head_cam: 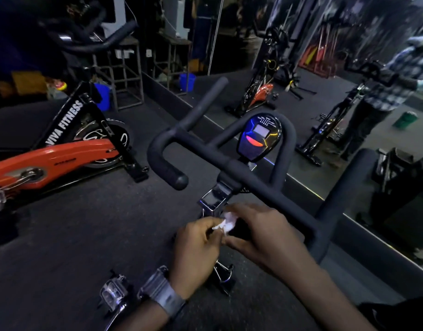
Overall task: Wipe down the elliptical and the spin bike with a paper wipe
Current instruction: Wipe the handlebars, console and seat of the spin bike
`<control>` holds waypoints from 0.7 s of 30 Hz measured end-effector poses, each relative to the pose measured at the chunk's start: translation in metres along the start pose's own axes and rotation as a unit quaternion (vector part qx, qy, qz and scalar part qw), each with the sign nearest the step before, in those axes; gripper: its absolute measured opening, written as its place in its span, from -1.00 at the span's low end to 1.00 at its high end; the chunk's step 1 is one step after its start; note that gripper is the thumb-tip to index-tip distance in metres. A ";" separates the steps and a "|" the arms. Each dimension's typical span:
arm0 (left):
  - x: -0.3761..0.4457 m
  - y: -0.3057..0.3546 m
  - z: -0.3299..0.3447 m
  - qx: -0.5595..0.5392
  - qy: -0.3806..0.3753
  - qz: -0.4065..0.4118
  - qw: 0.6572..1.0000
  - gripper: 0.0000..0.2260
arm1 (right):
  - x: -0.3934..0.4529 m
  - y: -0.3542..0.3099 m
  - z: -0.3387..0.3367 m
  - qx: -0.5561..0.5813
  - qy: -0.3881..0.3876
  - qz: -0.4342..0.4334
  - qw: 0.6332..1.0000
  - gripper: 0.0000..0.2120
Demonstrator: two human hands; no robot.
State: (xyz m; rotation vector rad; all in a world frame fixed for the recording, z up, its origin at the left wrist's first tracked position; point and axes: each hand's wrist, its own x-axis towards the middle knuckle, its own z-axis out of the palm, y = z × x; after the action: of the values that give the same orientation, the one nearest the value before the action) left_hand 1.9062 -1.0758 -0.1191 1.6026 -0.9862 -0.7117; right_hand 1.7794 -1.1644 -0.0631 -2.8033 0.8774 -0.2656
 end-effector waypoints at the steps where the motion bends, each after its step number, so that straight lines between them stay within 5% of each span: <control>1: 0.003 0.002 0.000 -0.019 -0.002 -0.005 1.000 -0.79 | 0.009 -0.002 0.005 -0.007 -0.019 0.004 1.000 -0.69; 7: 0.024 0.007 -0.014 -0.013 0.083 0.015 0.996 -0.97 | 0.056 0.007 0.005 0.016 0.026 0.087 0.996 -0.83; 13: 0.038 -0.016 -0.016 0.054 0.111 0.034 0.992 -0.75 | 0.085 0.009 0.018 -0.040 -0.068 -0.026 0.997 -0.89; 17: 0.042 -0.019 -0.017 0.051 0.102 0.017 0.993 -0.69 | 0.097 0.018 0.011 -0.109 -0.043 0.029 0.993 -0.86; 21: 0.041 -0.017 -0.021 0.059 0.097 0.036 0.993 -0.72 | 0.088 -0.001 0.016 -0.078 -0.096 -0.034 0.992 -0.79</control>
State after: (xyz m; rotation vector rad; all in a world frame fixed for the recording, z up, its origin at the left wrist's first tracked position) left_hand 1.9473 -1.1001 -0.1285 1.6950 -0.9523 -0.4448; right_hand 1.8550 -1.2123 -0.0678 -2.9436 0.7904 0.0654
